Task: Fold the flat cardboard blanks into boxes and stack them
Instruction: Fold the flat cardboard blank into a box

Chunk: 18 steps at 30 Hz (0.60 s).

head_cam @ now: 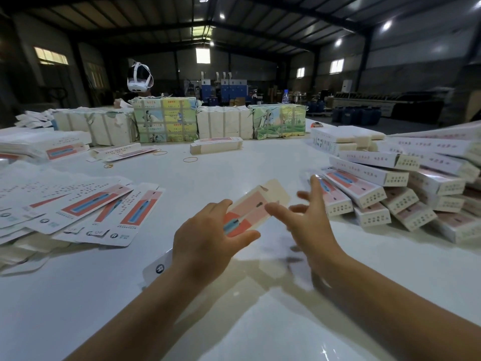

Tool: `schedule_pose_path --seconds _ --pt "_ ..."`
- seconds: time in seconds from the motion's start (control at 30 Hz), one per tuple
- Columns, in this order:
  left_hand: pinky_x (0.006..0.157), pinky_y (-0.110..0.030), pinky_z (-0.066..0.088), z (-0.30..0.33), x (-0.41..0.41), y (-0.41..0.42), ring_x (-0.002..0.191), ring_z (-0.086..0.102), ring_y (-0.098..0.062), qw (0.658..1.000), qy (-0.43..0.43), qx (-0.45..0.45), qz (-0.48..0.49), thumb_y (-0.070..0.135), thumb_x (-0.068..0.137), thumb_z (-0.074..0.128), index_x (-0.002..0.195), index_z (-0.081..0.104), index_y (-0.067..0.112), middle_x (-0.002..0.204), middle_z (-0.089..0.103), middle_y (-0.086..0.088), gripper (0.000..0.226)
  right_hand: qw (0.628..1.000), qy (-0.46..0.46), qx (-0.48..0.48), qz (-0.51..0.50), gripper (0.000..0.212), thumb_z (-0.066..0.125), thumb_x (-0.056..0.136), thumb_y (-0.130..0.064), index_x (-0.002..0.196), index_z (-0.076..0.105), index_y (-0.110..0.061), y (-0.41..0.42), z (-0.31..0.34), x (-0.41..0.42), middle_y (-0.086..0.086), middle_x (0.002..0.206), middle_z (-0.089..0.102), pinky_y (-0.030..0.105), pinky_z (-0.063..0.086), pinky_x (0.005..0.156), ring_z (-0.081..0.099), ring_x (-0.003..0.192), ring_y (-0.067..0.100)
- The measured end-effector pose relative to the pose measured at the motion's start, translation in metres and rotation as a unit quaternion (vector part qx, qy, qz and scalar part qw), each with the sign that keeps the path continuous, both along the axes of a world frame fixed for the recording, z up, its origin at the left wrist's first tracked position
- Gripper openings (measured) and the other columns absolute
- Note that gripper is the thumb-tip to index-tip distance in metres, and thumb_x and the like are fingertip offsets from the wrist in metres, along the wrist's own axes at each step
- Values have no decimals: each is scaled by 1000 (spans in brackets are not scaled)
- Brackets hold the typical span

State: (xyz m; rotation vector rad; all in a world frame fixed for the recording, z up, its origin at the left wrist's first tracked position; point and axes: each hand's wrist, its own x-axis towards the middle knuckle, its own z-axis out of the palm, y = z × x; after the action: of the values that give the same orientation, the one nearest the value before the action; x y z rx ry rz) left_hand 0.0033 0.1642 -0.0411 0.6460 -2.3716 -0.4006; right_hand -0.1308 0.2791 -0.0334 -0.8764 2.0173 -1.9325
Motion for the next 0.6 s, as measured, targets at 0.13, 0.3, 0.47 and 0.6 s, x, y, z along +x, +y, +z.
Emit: schedule_pose_path --seconds 0.13,0.3,0.47,0.6 --pt "78 -31 56 0 -1 5 90 59 -13 999 -1 26 -36 78 63 39 127 48 28 113 59 9 82 907 -319 -134 239 50 70 69 -13 118 58 -11 -4 -2 0 12 105 68 40 57 78 66 94 25" --pt "82 -30 55 0 -3 7 94 59 -12 998 -10 22 -61 81 64 42 130 46 26 116 58 9 86 938 -199 -155 238 33 63 80 -2 113 59 -3 -3 -7 1 15 95 69 29 57 75 69 92 29" --pt "84 -23 52 -2 -3 4 97 59 -11 998 -25 -18 -53 77 62 35 135 42 25 123 57 9 90 976 199 24 87 37 49 98 -21 135 51 -15 1 -15 8 1 107 68 18 52 81 64 95 16" --pt "86 -25 52 -6 -2 0 100 58 -12 999 -27 -17 -41 75 67 42 137 41 24 125 56 8 86 937 320 126 58 54 41 99 -35 149 27 -20 2 -18 12 -5 136 52 15 42 94 54 117 11"
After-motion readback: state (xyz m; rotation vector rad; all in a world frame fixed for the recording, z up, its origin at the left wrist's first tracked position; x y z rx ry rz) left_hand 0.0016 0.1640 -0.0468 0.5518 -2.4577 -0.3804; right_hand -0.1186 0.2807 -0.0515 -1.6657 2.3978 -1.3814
